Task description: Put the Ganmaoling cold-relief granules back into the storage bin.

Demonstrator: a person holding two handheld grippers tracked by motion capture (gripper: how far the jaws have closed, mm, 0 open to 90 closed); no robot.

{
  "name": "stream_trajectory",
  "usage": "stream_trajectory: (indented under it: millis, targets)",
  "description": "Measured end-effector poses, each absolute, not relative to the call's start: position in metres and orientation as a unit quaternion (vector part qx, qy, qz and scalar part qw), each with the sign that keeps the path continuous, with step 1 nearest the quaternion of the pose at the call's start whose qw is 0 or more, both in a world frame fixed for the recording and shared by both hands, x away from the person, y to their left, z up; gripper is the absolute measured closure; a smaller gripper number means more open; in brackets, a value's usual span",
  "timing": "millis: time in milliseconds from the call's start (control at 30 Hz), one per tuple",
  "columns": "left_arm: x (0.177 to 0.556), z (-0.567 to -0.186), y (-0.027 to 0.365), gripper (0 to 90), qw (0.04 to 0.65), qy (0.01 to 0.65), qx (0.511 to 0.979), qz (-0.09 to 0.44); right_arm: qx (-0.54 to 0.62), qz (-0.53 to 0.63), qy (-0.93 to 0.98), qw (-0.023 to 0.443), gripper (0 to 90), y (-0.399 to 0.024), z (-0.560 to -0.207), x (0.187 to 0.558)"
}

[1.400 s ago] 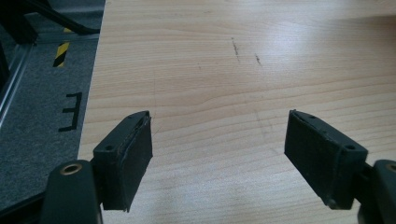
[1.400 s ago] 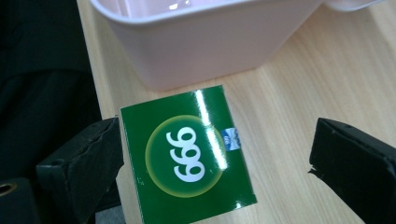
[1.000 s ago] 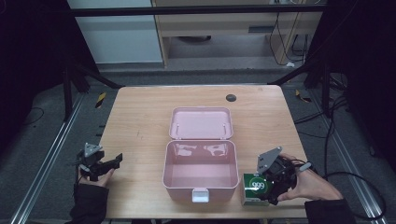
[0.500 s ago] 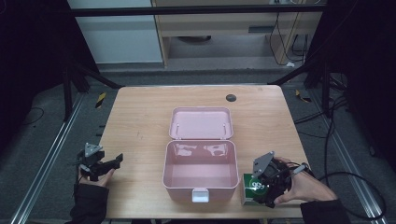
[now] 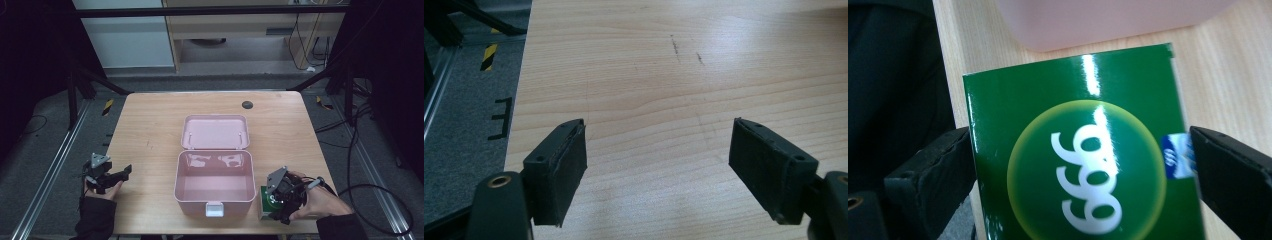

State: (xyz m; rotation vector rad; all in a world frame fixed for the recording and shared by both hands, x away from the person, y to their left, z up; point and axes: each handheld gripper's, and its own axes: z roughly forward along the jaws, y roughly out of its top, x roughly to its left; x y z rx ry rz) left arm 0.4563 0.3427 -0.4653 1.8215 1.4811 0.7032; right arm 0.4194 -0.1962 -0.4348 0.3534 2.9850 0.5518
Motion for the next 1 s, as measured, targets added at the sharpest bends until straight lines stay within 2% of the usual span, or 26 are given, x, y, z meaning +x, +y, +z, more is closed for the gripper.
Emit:
stream_trajectory:
  millis: [200,400,700,1000]
  targets:
    - [0.457,-0.465,0.342,22.6,0.339,0.568,0.7,0.27,0.116,0.17,0.978,0.035,3.5,-0.194,-0.443,0.422]
    - [0.456,-0.465,0.343,22.6,0.339,0.568,0.699,0.27,0.104,0.164,0.981,0.026,8.8,-0.195,-0.449,0.425]
    - [0.456,-0.465,0.343,22.6,0.338,0.569,0.7,0.271,0.105,0.157,0.982,0.026,14.7,-0.194,-0.447,0.425]
    - [0.457,-0.466,0.343,22.6,0.337,0.569,0.7,0.269,0.114,0.162,0.98,0.027,16.0,-0.199,-0.439,0.425]
